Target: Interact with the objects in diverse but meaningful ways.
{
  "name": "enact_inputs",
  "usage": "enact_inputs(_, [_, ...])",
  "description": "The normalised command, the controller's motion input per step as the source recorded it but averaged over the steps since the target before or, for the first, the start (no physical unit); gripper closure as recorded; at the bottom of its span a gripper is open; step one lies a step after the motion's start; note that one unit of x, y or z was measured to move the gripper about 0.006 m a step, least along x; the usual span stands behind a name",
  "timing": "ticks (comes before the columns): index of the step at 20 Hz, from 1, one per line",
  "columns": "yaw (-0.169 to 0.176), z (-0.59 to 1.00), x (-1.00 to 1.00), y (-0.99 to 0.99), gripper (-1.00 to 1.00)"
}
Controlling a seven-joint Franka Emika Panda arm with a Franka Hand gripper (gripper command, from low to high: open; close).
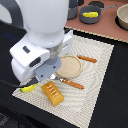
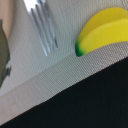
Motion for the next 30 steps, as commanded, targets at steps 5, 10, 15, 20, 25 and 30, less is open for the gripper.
enact_inputs(5, [-0.156, -0.35, -0.76, -0.13, -1.00])
enact_inputs(10, [-0.150, -0.38, -0.74, -0.05, -1.00])
enact_inputs(15, [-0.139, -0.25, -0.54, 0.05, -1.00])
enact_inputs(20, [-0.112, -0.17, -0.38, 0.09, -1.00])
enact_inputs(25, [-0.085, -0.18, -0.33, 0.09, -1.00])
enact_inputs(30, [-0.051, -0.10, -0.07, 0.17, -1.00])
